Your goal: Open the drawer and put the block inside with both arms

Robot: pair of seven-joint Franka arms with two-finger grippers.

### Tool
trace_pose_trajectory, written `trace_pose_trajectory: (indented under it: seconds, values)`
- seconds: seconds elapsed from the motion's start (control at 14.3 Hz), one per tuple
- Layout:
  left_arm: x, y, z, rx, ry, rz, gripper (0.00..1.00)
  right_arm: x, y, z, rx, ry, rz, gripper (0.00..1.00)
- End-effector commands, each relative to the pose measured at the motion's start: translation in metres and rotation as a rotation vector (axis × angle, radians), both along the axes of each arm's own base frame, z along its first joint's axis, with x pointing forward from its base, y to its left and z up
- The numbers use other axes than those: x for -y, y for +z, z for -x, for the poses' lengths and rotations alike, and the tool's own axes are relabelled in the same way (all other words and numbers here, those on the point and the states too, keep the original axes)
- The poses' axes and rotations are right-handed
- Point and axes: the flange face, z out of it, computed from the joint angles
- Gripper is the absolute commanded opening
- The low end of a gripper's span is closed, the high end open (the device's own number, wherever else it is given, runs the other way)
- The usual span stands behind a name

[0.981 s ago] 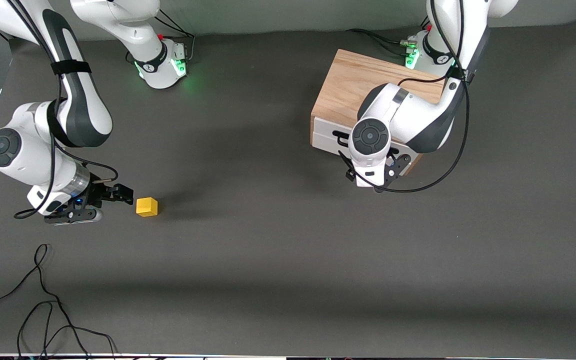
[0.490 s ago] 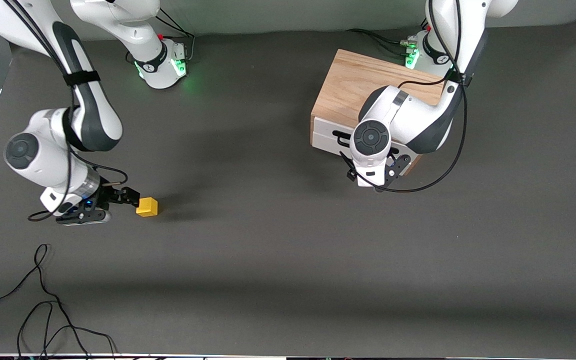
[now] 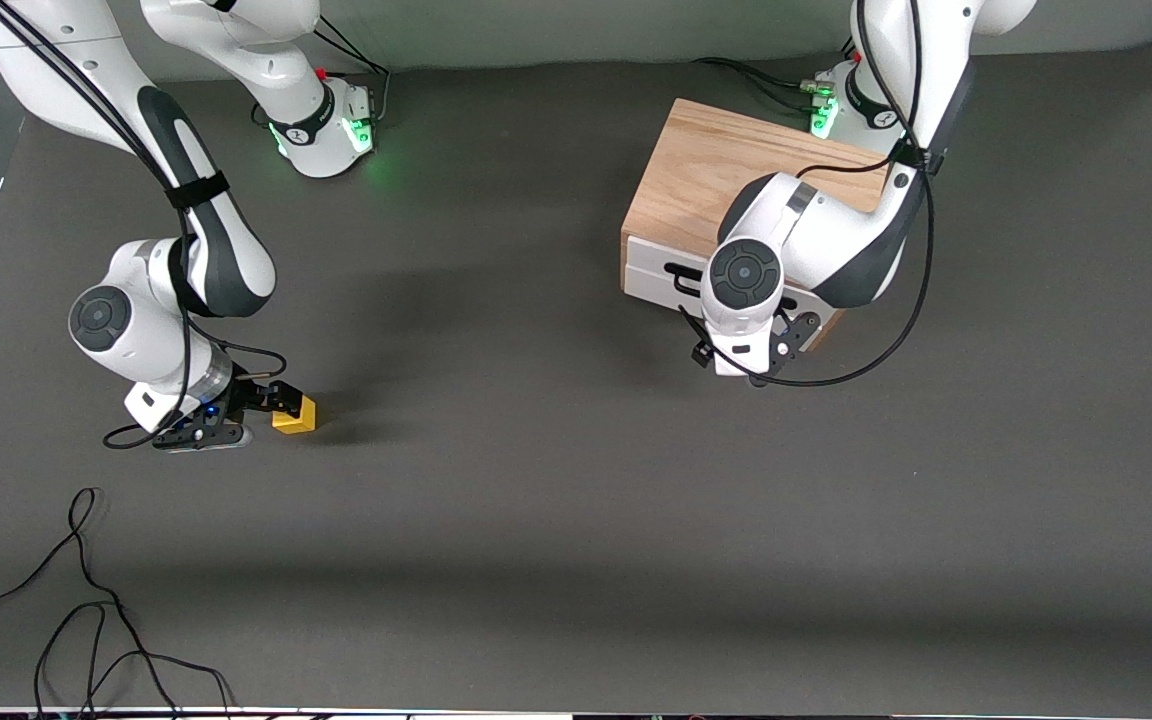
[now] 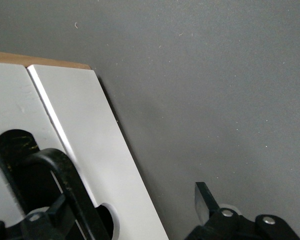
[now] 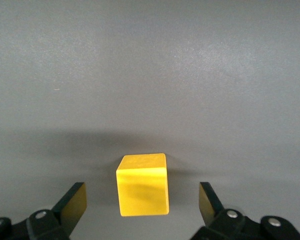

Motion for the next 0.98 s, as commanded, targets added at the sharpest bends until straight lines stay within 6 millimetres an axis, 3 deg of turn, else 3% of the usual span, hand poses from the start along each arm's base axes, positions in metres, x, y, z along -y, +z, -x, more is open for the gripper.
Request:
trace_pose_trajectory:
  seconds: [0.0,0.49,0.91]
  values:
    - [0.006,-0.018,-0.018,0.093,-0.015,0.033,0.99,-0.002,-0.011,0.0,0.014,0.0,-0.007,1.0]
    - [0.019,0.022,-0.048,0.203,-0.057,0.05,0.99,-0.002,-0.039,0.008,-0.002,-0.001,-0.004,1.0]
    - [0.032,0.022,-0.068,0.233,-0.068,0.059,0.99,-0.001,-0.056,0.013,0.012,-0.002,-0.002,1.0]
